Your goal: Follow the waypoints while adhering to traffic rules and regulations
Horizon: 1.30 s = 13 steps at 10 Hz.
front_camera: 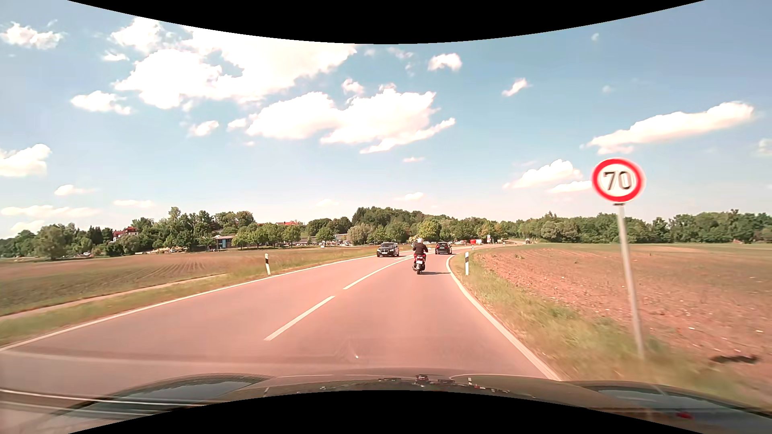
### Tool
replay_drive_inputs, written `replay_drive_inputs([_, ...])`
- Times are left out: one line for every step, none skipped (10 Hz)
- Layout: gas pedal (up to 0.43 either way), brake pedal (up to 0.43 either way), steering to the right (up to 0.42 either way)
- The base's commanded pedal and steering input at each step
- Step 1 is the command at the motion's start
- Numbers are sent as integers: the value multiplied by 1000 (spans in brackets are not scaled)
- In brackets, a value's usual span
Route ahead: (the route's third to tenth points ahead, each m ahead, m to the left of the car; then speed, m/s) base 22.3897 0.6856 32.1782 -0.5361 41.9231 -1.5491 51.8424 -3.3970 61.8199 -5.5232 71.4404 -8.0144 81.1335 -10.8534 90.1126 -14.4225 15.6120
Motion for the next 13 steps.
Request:
replay_drive_inputs([268, 12, 23])
replay_drive_inputs([268, 12, 23])
replay_drive_inputs([268, 12, 23])
replay_drive_inputs([268, 12, 23])
replay_drive_inputs([268, 12, 23])
replay_drive_inputs([268, 12, 23])
replay_drive_inputs([268, 12, 23])
replay_drive_inputs([280, 12, 23])
replay_drive_inputs([280, 12, 23])
replay_drive_inputs([280, 12, 23])
replay_drive_inputs([280, 12, 23])
replay_drive_inputs([268, 12, 23])
replay_drive_inputs([228, 12, 23])
